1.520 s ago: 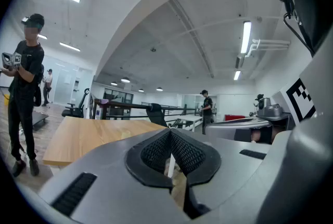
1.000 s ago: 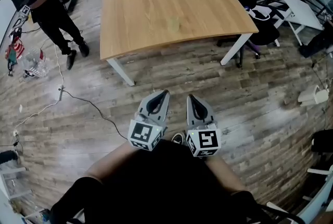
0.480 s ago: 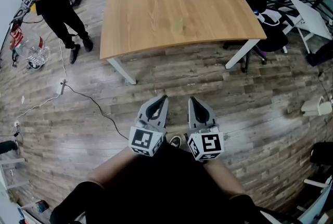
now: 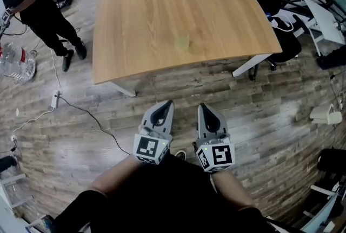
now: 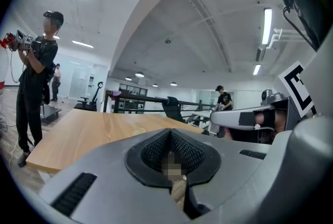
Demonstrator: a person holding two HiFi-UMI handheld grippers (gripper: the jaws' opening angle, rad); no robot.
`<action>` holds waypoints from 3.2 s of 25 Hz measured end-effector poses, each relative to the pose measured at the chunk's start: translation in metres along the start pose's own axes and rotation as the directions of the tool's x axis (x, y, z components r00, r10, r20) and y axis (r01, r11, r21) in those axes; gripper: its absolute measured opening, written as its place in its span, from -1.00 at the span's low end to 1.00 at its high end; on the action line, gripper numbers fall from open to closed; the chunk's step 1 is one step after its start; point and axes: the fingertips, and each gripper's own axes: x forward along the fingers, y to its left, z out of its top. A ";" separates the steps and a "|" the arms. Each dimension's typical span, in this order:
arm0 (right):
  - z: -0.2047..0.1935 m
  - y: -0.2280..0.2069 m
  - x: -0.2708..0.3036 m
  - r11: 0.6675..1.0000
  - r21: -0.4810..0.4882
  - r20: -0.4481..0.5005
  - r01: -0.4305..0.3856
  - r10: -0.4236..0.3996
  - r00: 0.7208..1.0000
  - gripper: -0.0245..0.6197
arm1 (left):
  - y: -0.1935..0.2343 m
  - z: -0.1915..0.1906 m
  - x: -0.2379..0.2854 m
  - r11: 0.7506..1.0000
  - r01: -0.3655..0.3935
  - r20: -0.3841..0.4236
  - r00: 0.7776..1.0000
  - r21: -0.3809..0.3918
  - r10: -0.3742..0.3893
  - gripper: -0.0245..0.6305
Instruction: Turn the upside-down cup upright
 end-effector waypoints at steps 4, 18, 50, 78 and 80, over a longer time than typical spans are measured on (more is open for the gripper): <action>0.010 -0.016 0.067 1.000 -0.003 -0.009 0.018 -0.018 1.000 -0.88 | 0.048 0.011 0.051 1.000 0.008 -0.002 1.000 -0.005 -0.008 -0.90; 0.012 -0.074 0.205 0.998 -0.010 -0.033 0.065 -0.065 0.997 -0.88 | 0.135 0.013 0.176 0.999 0.033 -0.021 0.999 0.024 -0.032 -0.90; -0.155 -0.134 0.409 0.982 -0.059 -0.261 -0.181 0.159 0.952 -0.03 | 0.241 -0.136 0.303 0.992 -0.128 -0.112 0.986 -0.013 0.126 -0.90; -0.109 -0.145 0.407 0.988 0.032 -0.151 -0.154 0.157 0.976 -0.03 | 0.212 -0.134 0.310 0.987 0.090 -0.118 0.987 -0.130 -0.106 -0.54; -0.100 -0.146 0.403 0.983 0.070 -0.130 -0.168 0.176 0.976 -0.03 | 0.204 -0.130 0.312 0.974 0.157 -0.095 0.980 -0.165 -0.175 -0.43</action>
